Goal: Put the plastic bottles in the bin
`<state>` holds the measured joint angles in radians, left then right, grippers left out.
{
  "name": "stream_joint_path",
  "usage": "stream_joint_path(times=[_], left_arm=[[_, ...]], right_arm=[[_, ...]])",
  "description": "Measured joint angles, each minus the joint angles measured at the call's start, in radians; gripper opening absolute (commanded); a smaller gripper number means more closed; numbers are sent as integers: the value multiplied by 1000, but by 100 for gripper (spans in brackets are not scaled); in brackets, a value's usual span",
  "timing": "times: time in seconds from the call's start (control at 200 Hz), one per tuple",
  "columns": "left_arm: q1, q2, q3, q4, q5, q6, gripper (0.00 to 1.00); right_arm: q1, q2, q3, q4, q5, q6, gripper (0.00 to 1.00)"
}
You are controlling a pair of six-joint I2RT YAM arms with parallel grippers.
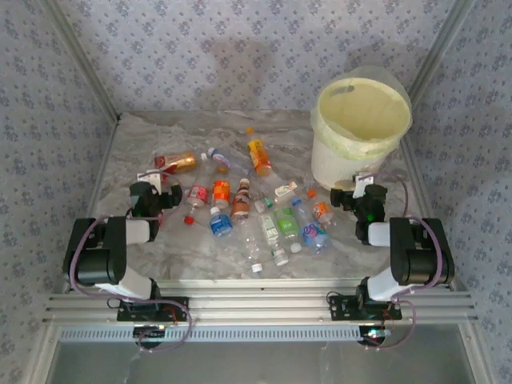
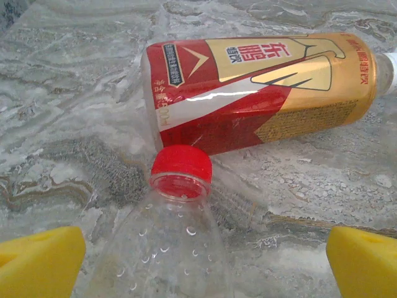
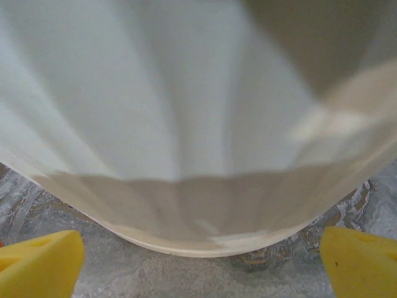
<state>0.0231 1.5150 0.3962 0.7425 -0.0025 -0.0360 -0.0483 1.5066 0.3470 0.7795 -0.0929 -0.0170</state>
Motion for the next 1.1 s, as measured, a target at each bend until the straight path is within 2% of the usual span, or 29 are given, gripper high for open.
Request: stream_joint_path(times=[1.099], left_arm=[[-3,11,5,18,-10,2,100]], right_arm=[[0,5,5,26,-2,-8,100]])
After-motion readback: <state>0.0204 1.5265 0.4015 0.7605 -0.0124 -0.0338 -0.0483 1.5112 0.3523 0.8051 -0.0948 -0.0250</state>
